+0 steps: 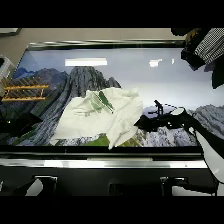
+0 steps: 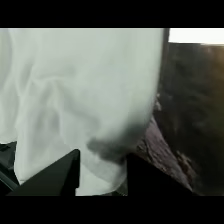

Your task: Fold the clothes and pants, and hang the long-sleeved shirts on hangers.

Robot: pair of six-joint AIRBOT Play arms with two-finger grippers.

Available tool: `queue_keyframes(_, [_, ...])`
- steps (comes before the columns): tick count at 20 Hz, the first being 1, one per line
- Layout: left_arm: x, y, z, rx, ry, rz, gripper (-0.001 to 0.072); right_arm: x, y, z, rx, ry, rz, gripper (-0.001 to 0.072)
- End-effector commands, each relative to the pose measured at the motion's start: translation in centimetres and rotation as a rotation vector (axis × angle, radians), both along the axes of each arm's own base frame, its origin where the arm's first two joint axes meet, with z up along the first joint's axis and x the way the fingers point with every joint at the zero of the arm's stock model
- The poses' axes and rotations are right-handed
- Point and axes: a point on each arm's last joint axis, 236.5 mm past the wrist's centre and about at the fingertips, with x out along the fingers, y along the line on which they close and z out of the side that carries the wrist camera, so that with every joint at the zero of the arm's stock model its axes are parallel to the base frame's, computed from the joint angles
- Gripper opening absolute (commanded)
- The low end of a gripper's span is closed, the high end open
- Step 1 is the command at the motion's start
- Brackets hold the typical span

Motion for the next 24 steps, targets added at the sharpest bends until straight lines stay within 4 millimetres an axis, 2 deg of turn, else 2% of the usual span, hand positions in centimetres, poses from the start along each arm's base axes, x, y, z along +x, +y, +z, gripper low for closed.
queue_keyframes(1, [-1.0, 0.3, -2.3, -0.002, 0.025, -0.005, 0.0681, 0.4, 0.3, -0.6, -0.012, -0.008, -0.018, 0.0112])
queue_keyframes(2, [-1.2, 0.3, -3.2, -0.006, 0.037, -0.001, 0.0681, 0.4, 0.4, -0.3, -0.008, -0.014, -0.015, 0.0032])
queue_keyframes(7, [-3.0, -0.8, -9.7, -0.058, 0.155, -0.053, 0.0676, 0.3, 0.8, 2.4, 0.017, -0.042, -0.011, 0.0031])
queue_keyframes(9, [-3.6, -1.1, -11.5, -0.081, 0.202, -0.077, 0.0676, 0.2, 1.0, 3.7, 0.027, -0.056, -0.012, 0.0031])
queue_keyframes(13, [-3.1, -0.8, -13.3, -0.09, 0.22, -0.063, 0.0668, 0.0, 1.2, 6.0, 0.041, -0.089, -0.014, 0.0031])
queue_keyframes(15, [-2.8, -1.7, -13.5, -0.104, 0.209, -0.094, 0.0592, 0.1, 1.2, 7.1, 0.044, -0.116, -0.017, 0.0031])
queue_keyframes(16, [-2.4, -1.9, -13.7, -0.091, 0.202, -0.104, 0.0591, 0.2, 1.2, 7.5, 0.045, -0.127, -0.021, 0.0031])
queue_keyframes(17, [-2.1, -2.2, -13.7, -0.086, 0.192, -0.111, 0.0478, 0.2, 1.2, 8.0, 0.047, -0.134, -0.027, 0.0031])
queue_keyframes(18, [-1.8, -2.8, -13.4, -0.1, 0.184, -0.116, 0.0188, 0.1, 1.3, 8.5, 0.05, -0.143, -0.029, 0.0031])
queue_keyframes(19, [-1.4, -3.5, -12.8, -0.129, 0.165, -0.124, 0.0018, 0.1, 1.4, 9.2, 0.055, -0.158, -0.027, 0.0031])
queue_keyframes(20, [-0.5, -4.3, -11.6, -0.167, 0.124, -0.134, 0.0014, 0.1, 1.6, 10.4, 0.07, -0.185, -0.028, 0.003])
queue_keyframes(22, [2.0, -4.6, -8.3, -0.195, 0.032, -0.13, 0.0013, 1.3, 1.6, 14.0, 0.069, -0.3, -0.017, 0.0029])
queue_keyframes(24, [4.9, -3.5, -2.9, -0.141, -0.099, -0.129, 0.0013, 3.4, 1.2, 20.1, 0.045, -0.484, -0.003, 0.0029])
